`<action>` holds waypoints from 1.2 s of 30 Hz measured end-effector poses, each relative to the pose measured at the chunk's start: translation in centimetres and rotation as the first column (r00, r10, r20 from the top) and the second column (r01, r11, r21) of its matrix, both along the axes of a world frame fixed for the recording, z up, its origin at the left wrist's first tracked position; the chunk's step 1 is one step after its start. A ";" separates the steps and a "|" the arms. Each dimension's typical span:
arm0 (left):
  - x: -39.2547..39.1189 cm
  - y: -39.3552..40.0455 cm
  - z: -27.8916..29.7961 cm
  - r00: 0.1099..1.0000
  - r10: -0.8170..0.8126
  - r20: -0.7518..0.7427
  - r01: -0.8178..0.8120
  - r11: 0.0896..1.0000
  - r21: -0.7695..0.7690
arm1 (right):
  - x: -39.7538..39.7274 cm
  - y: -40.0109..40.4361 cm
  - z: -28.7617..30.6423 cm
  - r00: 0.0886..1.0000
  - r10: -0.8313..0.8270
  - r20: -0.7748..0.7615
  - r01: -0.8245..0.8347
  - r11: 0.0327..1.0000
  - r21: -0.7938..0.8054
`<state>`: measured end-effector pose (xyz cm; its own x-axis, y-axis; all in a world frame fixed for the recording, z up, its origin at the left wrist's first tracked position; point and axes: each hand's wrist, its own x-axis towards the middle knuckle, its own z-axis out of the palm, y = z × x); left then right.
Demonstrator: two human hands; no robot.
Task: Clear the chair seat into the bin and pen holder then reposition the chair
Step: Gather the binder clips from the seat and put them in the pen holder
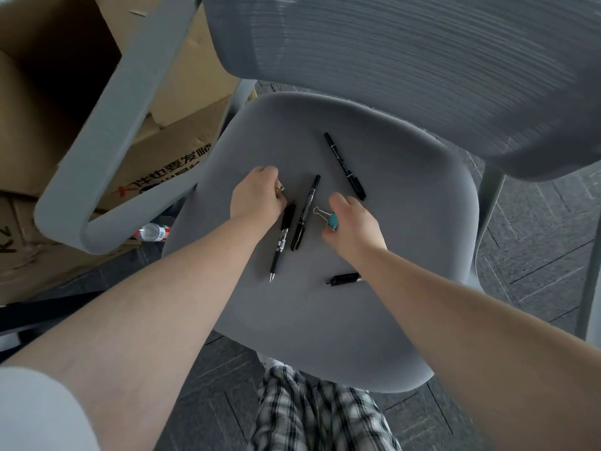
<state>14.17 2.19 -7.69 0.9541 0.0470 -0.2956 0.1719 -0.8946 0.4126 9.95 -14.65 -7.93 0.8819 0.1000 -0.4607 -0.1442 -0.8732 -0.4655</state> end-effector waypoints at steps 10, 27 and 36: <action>-4.4 3.0 9.1 0.997 0.039 -0.059 -0.037 0.999 0.035 | 1.5 1.9 9.7 0.982 0.171 0.086 -0.174 0.984 0.032; -28.4 18.5 28.3 0.818 0.551 0.163 -0.568 0.818 0.087 | -9.5 21.4 29.5 0.624 0.718 0.308 -0.753 0.658 -0.007; -52.1 23.3 33.1 0.624 0.739 0.254 -0.779 0.612 0.136 | -30.8 31.8 34.5 0.305 0.863 0.404 -0.937 0.347 -0.035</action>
<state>-37.88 25.47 25.37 0.5755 0.8171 -0.0344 0.7816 -0.5371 0.3173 -20.83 17.10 26.60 0.2536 0.9649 -0.0686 0.8537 -0.2566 -0.4532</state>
